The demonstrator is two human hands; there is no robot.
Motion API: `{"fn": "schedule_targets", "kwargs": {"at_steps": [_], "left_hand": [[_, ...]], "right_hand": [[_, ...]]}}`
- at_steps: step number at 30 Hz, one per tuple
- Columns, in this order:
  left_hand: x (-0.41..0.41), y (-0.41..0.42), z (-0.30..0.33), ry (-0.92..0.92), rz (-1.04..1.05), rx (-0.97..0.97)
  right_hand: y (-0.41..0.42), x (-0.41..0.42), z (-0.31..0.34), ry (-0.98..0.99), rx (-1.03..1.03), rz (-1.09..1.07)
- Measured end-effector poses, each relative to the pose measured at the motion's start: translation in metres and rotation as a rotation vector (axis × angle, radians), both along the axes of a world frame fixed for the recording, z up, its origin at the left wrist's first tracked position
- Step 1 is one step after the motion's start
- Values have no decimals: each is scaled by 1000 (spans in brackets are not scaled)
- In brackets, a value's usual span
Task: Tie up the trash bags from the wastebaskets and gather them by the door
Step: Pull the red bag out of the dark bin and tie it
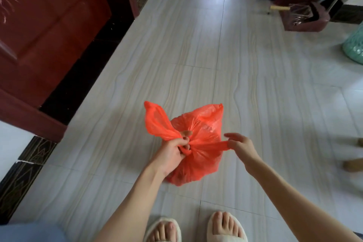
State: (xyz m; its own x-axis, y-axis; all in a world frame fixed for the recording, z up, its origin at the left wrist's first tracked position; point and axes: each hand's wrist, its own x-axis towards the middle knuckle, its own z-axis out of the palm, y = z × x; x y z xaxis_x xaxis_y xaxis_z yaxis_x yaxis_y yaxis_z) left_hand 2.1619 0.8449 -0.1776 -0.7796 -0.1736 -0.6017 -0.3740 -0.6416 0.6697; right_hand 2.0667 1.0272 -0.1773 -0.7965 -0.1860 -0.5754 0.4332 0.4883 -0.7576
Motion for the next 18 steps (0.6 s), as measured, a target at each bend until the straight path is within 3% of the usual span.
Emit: {"fn": "schedule_targets", "kwargs": {"at_steps": [2, 4, 6, 9, 11, 13, 18], "left_hand": [[2, 0, -1, -15, -87, -115], [2, 1, -2, -73, -180, -264], [4, 4, -8, -108, -168, -228], [3, 11, -14, -111, -133, -215], [3, 13, -15, -112, -134, -299], [4, 13, -19, -140, -139, -487], [9, 17, -14, -207, -238, -1086]], "right_hand": [[-5, 4, 3, 210, 69, 63], [-14, 10, 11, 338, -37, 253], [-26, 19, 20, 320, -180, 448], [-39, 32, 28, 244, -234, 650], [-44, 37, 30, 197, -324, 624], [-49, 40, 33, 121, -429, 449], [-53, 34, 25, 6, -280, 198]]}}
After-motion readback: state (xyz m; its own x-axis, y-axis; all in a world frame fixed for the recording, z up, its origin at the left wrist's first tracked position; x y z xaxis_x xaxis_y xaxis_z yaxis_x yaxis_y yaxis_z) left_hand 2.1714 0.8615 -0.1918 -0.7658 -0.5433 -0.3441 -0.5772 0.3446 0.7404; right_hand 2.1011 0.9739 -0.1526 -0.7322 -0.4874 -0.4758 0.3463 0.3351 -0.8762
